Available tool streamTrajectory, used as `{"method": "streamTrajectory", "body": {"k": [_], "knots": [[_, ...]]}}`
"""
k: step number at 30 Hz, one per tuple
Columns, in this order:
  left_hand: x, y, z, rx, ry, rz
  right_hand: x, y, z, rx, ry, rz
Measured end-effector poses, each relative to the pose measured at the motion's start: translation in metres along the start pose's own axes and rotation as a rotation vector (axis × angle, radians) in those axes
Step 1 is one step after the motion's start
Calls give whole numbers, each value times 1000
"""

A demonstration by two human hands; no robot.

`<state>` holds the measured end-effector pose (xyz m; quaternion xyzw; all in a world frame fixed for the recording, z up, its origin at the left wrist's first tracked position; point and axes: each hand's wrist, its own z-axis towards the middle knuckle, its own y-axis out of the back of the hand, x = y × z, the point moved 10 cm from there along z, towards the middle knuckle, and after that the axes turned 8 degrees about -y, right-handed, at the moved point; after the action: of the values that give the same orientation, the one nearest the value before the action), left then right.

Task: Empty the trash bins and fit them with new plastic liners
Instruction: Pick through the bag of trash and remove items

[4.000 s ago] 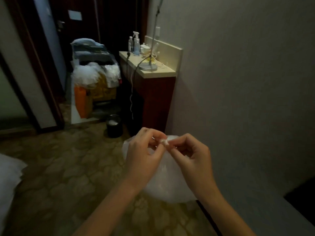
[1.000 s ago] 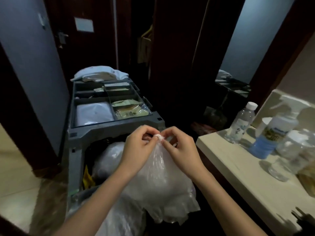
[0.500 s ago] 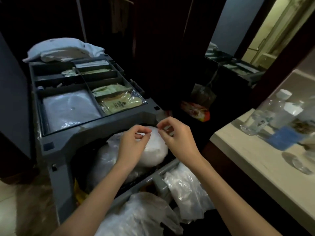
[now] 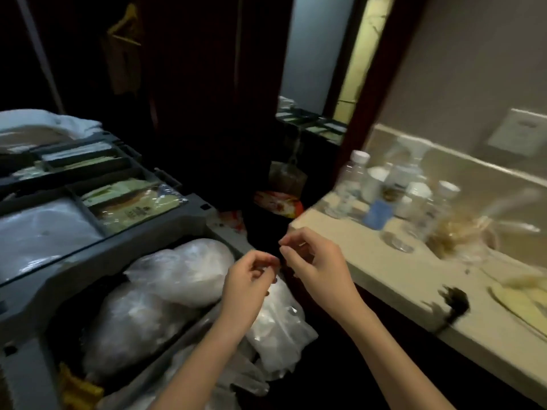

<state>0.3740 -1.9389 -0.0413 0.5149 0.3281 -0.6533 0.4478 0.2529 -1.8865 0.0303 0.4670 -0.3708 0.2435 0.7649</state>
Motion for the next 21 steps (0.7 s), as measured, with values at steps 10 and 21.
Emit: {"method": "streamTrajectory", "body": {"k": [10,21], "knots": [[-103,-277,-179,531,-90,-181,-65,270,-280,-499,-291,-50],[-210,-497,-566,1179,28,-408,-28,467,-778,-1330,-581,-106]]}}
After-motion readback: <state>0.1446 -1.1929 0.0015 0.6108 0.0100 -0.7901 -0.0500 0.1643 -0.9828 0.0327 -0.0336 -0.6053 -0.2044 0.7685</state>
